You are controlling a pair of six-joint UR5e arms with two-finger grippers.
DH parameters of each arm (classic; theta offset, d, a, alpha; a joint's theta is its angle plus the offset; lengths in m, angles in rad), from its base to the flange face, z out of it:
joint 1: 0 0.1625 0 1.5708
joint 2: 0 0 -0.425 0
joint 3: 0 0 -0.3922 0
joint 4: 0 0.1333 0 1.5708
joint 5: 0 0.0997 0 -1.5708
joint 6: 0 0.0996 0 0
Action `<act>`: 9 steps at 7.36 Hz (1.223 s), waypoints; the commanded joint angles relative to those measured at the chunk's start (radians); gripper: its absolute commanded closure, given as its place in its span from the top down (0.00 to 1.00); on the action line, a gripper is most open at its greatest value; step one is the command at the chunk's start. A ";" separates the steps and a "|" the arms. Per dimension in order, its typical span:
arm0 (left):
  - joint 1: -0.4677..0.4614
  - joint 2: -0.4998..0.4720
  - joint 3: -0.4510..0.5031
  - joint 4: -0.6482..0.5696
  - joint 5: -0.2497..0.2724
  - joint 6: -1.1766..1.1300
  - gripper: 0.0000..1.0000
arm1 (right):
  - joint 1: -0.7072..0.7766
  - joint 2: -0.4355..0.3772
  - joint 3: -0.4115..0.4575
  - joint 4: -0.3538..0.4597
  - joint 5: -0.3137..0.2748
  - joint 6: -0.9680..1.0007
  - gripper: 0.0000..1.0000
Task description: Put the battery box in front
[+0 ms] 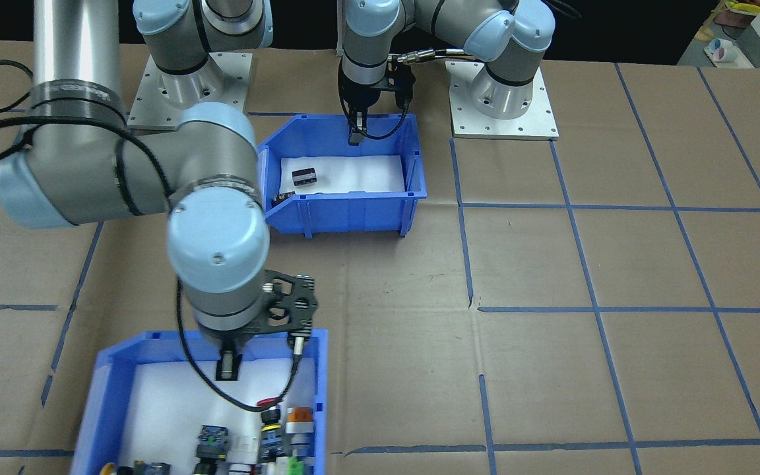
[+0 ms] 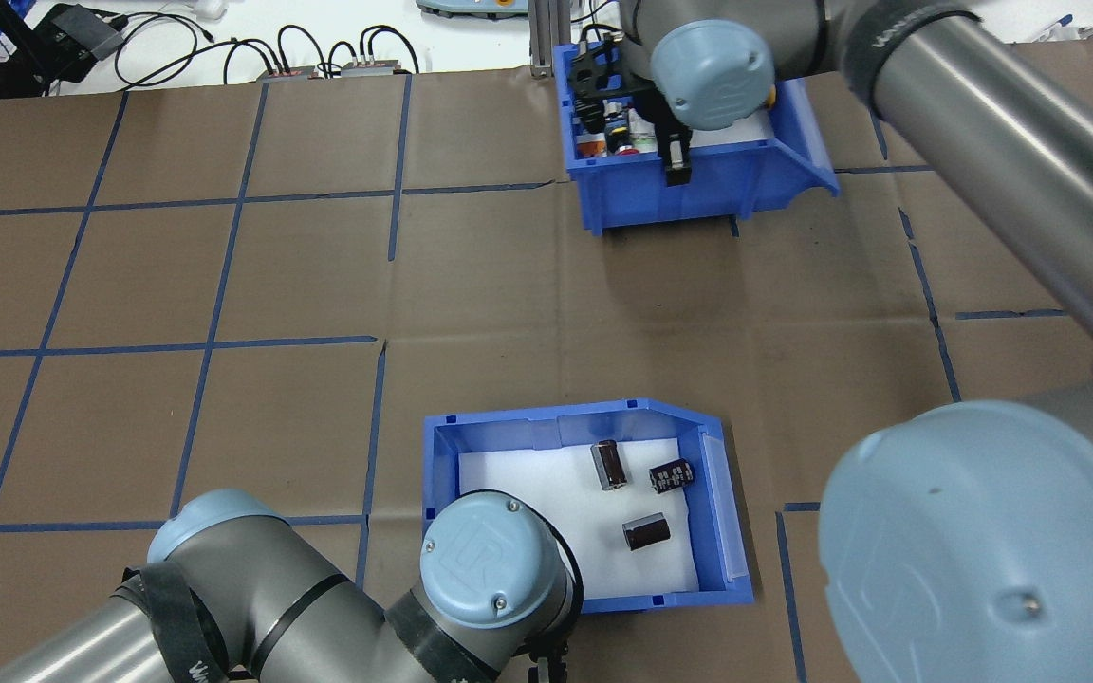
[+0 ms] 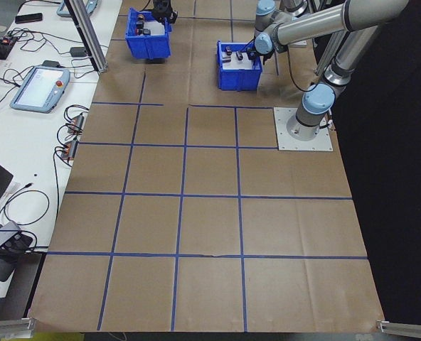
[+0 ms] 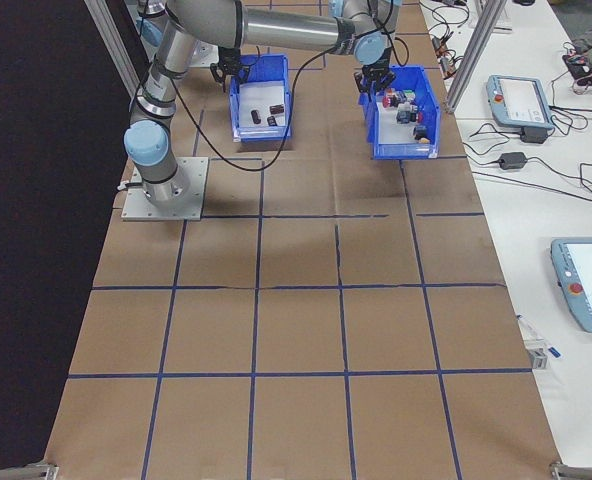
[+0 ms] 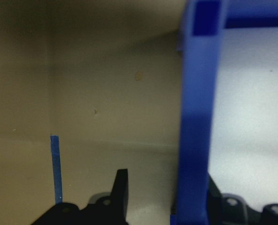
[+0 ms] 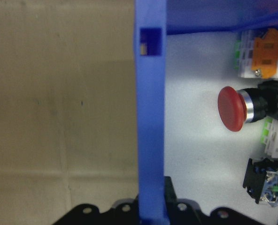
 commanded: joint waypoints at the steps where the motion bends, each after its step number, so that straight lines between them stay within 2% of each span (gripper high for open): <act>1: 0.002 0.007 -0.026 0.116 -0.049 -0.036 0.00 | -0.195 -0.101 0.103 -0.017 0.015 -0.219 0.04; 3: 0.016 0.030 0.023 0.071 -0.043 -0.018 0.00 | -0.333 -0.198 0.198 -0.040 0.016 -0.376 0.04; 4: 0.034 0.033 0.077 0.001 -0.037 0.044 0.00 | -0.373 -0.255 0.258 -0.040 0.030 -0.415 0.04; 5: 0.098 0.031 0.141 -0.074 -0.026 0.101 0.00 | -0.409 -0.321 0.345 -0.040 0.053 -0.429 0.04; 6: 0.192 0.028 0.198 -0.128 -0.037 0.165 0.00 | -0.430 -0.393 0.452 -0.053 0.053 -0.430 0.04; 8: 0.313 -0.051 0.285 -0.129 -0.046 0.300 0.00 | -0.430 -0.543 0.686 -0.197 0.049 -0.430 0.04; 9: 0.335 -0.147 0.379 -0.130 -0.043 0.313 0.00 | -0.429 -0.589 0.752 -0.225 0.050 -0.430 0.04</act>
